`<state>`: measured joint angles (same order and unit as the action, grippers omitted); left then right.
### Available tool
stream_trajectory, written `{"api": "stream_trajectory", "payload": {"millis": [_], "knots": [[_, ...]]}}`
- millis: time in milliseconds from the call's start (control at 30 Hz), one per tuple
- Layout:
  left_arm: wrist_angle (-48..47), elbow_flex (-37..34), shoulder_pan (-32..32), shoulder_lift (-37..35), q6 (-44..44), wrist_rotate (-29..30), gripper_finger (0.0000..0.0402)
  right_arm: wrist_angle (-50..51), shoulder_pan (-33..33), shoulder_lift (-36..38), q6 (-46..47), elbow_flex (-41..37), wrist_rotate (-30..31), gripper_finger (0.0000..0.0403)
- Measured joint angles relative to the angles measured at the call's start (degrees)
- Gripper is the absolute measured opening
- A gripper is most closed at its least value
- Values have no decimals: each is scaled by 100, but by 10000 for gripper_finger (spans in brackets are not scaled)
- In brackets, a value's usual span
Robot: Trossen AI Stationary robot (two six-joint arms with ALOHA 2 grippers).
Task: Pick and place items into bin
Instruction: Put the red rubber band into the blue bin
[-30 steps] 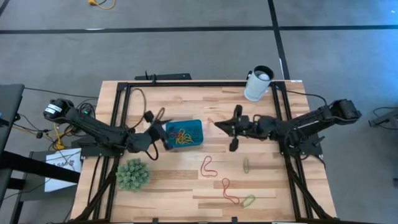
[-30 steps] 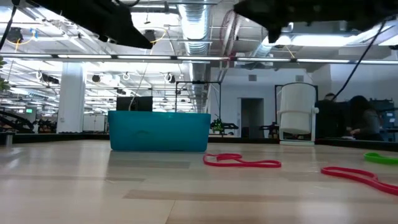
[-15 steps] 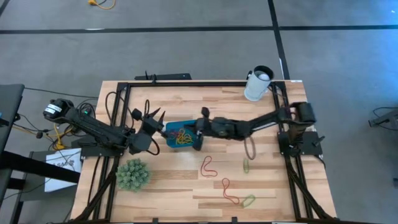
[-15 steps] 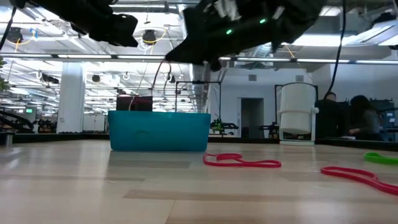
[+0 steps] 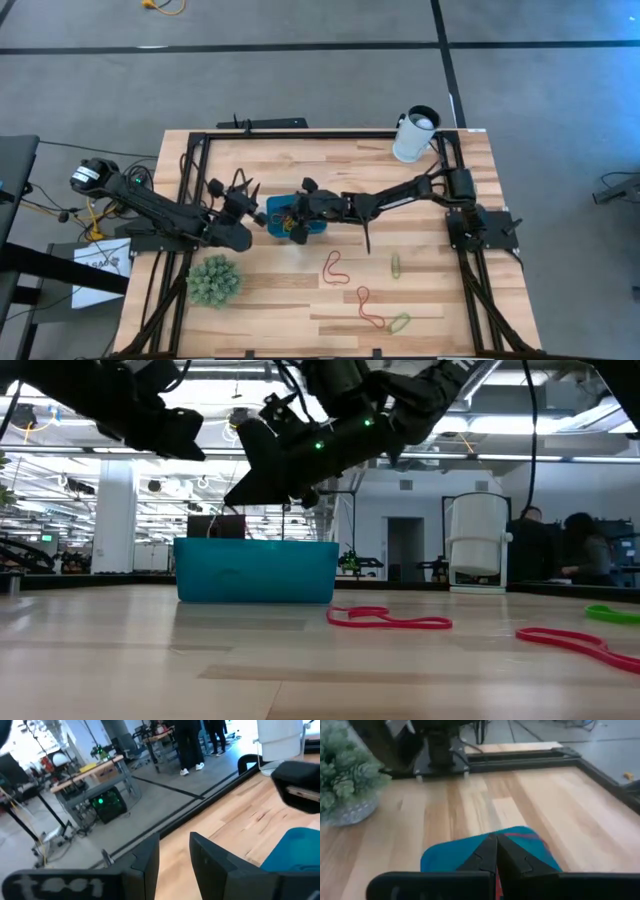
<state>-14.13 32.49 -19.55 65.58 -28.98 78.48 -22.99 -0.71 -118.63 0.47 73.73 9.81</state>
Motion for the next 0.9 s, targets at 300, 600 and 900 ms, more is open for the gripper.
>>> {"api": "stream_trajectory", "payload": {"millis": [300,600,900], "knots": [[-299,0,0,0,-572,-432,99,525,11,20,461,132,-654,7],[-296,0,0,0,-596,-441,99,1425,4,20,564,129,-844,59],[-276,0,0,-2,-522,-488,99,2163,-137,958,278,132,-846,67]]}}
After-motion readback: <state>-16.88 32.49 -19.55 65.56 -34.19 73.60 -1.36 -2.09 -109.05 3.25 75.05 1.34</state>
